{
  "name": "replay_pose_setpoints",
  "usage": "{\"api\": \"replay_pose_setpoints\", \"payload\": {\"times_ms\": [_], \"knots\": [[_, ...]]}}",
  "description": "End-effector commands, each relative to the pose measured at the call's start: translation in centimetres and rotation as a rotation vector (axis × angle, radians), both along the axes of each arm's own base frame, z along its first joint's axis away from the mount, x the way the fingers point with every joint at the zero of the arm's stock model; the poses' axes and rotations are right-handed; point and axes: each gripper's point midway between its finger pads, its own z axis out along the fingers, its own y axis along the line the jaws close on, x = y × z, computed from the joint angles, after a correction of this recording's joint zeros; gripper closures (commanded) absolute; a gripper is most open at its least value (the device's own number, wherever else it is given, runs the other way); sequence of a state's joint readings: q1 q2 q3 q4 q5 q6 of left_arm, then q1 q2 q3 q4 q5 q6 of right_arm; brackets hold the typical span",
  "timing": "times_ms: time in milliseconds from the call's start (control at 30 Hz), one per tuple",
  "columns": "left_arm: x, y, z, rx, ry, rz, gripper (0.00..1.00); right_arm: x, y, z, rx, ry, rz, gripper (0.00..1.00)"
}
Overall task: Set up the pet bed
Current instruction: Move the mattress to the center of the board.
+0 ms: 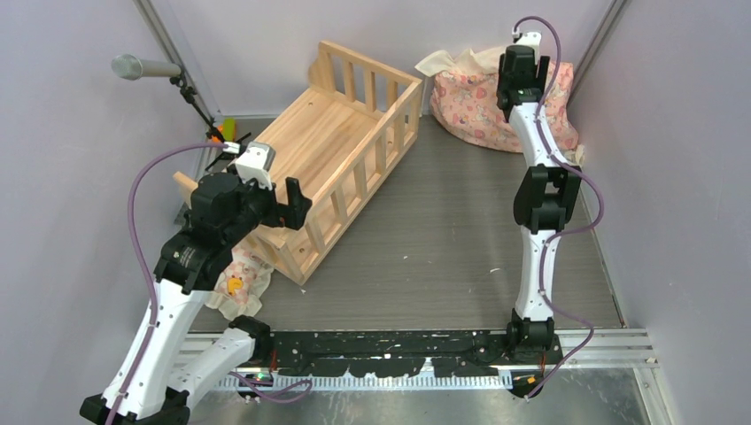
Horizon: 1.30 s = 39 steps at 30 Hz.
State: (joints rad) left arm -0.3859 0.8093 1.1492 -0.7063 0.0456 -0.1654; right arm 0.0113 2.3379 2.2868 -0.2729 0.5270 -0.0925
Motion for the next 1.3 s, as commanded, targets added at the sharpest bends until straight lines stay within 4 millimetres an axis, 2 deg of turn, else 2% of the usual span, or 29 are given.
{"api": "replay_pose_setpoints", "payload": {"times_ms": [0, 67, 133, 200, 233, 267, 467, 700, 867, 1000, 1133, 1267], "knots": [[0.4, 0.2, 0.8, 0.016, -0.045, 0.003, 0.0, 0.2, -1.4, 5.7, -0.092, -0.122, -0.057, 0.33], [0.5, 0.1, 0.8, 0.018, -0.042, 0.003, 0.0, -0.3, -3.2, 5.9, -0.092, -0.12, -0.089, 0.41], [0.5, 0.1, 0.9, 0.018, -0.037, 0.003, 0.0, -0.8, -3.2, 6.3, -0.084, -0.116, -0.093, 0.6], [0.5, 0.1, 1.2, 0.016, -0.036, 0.005, 0.0, -1.7, -3.2, 7.3, -0.063, -0.132, -0.108, 0.85], [0.4, 0.1, 1.5, 0.013, -0.037, 0.003, 0.0, -2.5, -3.2, 8.6, -0.05, -0.16, -0.117, 0.94], [0.3, 0.0, 1.8, 0.008, -0.038, 0.001, 0.0, -3.2, -3.2, 9.4, -0.04, -0.179, -0.126, 0.99], [-0.4, -1.0, 3.2, -0.044, -0.009, -0.047, 0.0, -7.8, -2.2, 13.3, 0.043, -0.224, -0.099, 1.0], [-0.5, -2.3, 6.1, -0.114, 0.002, -0.08, 0.06, -16.1, -0.4, 15.8, 0.235, -0.284, -0.087, 1.0], [0.0, -4.0, 8.6, -0.226, 0.002, -0.11, 0.07, -22.1, 2.3, 13.7, 0.389, -0.209, -0.038, 1.0], [0.5, -6.5, 9.5, -0.297, 0.032, -0.172, 0.13, -27.8, 7.2, 12.0, 0.452, -0.132, 0.07, 1.0], [0.1, -7.9, 9.3, -0.281, 0.032, -0.192, 0.13, -34.3, 11.5, 10.3, 0.528, -0.021, 0.184, 1.0], [-0.5, -8.2, 9.0, -0.288, 0.037, -0.201, 0.13, -40.5, 16.0, 6.6, 0.679, 0.161, 0.311, 1.0]]}}
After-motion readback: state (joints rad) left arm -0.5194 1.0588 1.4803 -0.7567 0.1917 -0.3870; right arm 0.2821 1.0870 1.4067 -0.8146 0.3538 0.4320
